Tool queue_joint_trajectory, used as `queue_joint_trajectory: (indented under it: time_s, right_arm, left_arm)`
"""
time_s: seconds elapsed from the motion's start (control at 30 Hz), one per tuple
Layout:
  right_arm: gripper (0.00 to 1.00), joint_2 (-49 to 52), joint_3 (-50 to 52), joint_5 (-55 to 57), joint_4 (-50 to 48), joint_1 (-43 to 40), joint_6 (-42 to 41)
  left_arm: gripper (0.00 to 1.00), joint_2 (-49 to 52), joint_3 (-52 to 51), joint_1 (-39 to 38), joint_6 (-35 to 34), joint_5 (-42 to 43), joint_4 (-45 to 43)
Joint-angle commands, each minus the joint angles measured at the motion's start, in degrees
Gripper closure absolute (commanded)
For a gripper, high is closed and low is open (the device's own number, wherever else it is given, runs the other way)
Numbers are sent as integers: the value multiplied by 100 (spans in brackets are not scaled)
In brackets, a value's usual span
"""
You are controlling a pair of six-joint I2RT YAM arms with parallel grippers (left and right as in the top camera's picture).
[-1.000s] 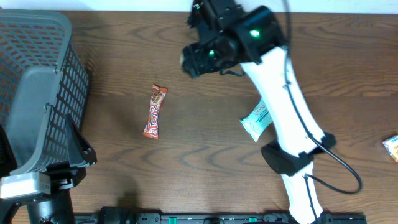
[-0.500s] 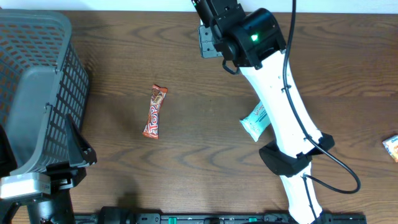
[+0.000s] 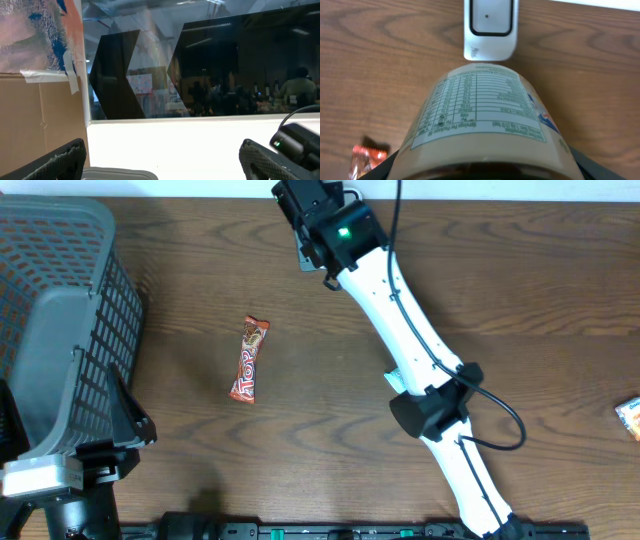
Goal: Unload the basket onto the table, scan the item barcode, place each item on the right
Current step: 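Carry the green-lidded jar with the right gripper up to the scanner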
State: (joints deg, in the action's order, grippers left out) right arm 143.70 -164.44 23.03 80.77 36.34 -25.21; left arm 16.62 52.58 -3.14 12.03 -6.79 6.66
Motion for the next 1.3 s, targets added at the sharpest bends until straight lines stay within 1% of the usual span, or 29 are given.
queue_joint_trajectory:
  time_s: [0.0,0.2,0.4,0.53,0.67,0.8,0.97,1.2,1.27]
  right_arm:
    - [87,168,-37,243,-361,39,125]
    - [83,422,-28,295,-1086,-26,450]
    - [80,603,-17,892,-1808,-111,509]
    - [73,743,-7,1056,-2312,-260,691]
    - [75,925,33,1051,-2809,-474,802]
    - [75,1108,85,1054,-3333,-638,1104]
    - [75,1298,133,1051,-4059,-745,1563]
    - [71,1545,487,1051,-5462,-785,2155]
    - [72,1587,573,1056,-5654,-780,2280]
  left_arm:
    - [2,-55,-61,24,-33,31,0]
    - [2,-52,-76,24,-31,33,57]
    - [2,-52,-177,24,-31,31,83]
    - [2,-52,-214,24,-28,31,83]
    - [2,-50,-214,24,-28,31,83]
    - [2,-48,-214,24,-31,31,83]
    - [2,-42,-214,24,-31,31,83]
    - [2,26,-271,24,-28,31,81]
    - [2,55,-282,24,-28,31,81]
